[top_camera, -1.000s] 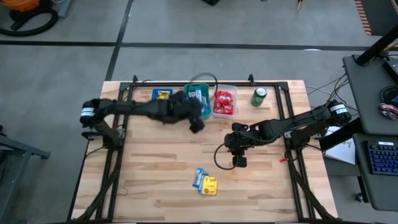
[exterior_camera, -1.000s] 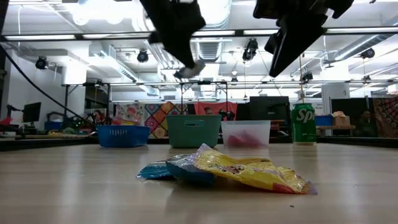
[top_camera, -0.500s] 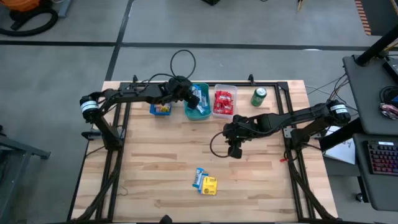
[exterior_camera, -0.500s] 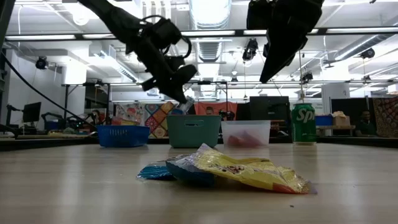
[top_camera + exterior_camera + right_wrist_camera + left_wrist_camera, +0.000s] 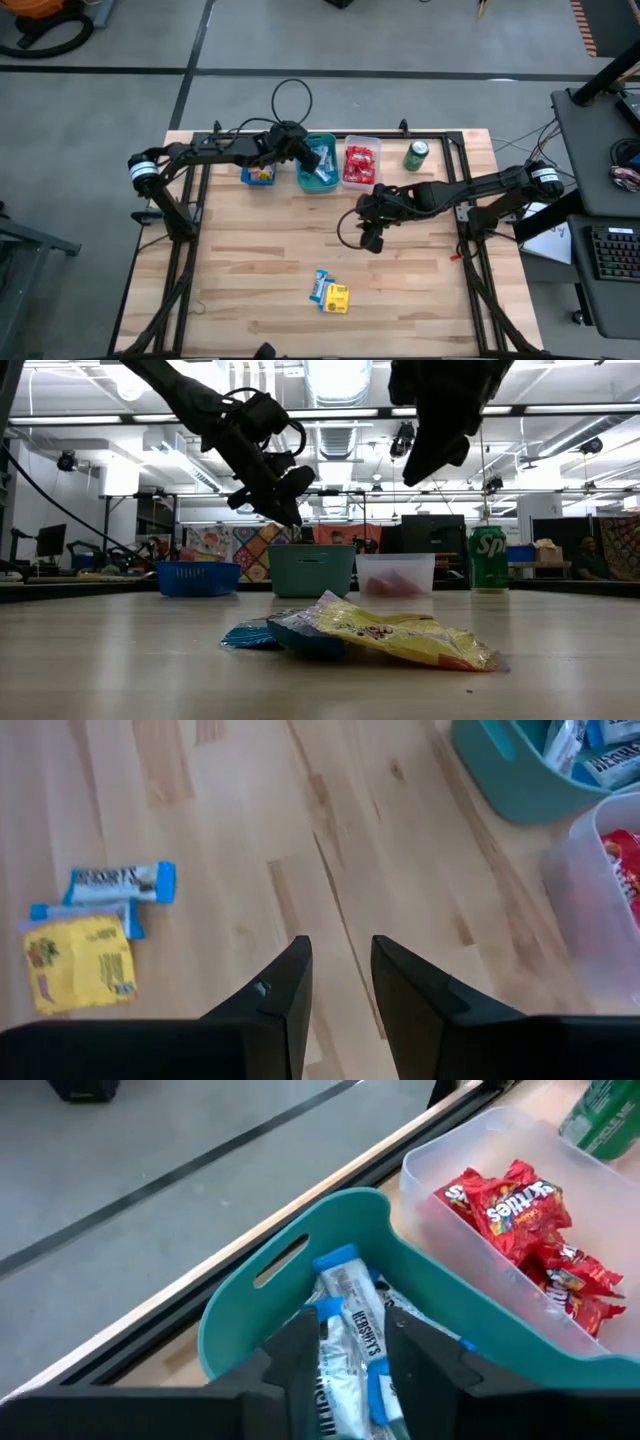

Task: Sort candy
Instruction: Put the yellow candy into the blue bin

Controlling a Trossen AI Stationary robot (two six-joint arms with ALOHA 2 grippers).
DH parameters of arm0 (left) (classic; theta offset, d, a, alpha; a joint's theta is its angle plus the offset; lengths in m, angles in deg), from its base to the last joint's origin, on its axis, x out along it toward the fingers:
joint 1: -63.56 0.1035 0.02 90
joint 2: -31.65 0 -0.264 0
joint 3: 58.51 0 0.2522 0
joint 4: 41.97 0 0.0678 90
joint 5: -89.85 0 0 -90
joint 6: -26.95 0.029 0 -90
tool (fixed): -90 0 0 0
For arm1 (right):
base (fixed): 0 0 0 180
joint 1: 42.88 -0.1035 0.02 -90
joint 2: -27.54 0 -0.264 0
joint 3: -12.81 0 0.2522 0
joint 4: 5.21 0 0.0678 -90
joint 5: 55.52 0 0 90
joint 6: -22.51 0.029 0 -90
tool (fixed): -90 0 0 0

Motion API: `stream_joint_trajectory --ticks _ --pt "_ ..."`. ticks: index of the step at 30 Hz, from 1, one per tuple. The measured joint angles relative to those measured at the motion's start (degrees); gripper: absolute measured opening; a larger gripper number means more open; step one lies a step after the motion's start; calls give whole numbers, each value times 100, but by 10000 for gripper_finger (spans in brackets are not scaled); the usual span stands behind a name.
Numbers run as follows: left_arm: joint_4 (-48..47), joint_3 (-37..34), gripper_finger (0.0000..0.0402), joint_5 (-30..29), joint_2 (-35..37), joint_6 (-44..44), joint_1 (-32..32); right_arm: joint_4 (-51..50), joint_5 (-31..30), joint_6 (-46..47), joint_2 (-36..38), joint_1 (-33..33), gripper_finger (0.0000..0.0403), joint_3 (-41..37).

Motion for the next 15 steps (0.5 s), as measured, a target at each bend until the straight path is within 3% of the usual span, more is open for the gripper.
stream_joint_trajectory --ticks 3,8,15 --pt "-62 2 121 26 18 53 -13 143 2 263 -9 0 100 0" --pt "-375 -35 139 664 368 278 -217 207 5 1045 -26 -63 100 -17" --pt "-633 -399 132 810 1300 644 -1188 468 18 2425 -166 -451 100 -61"
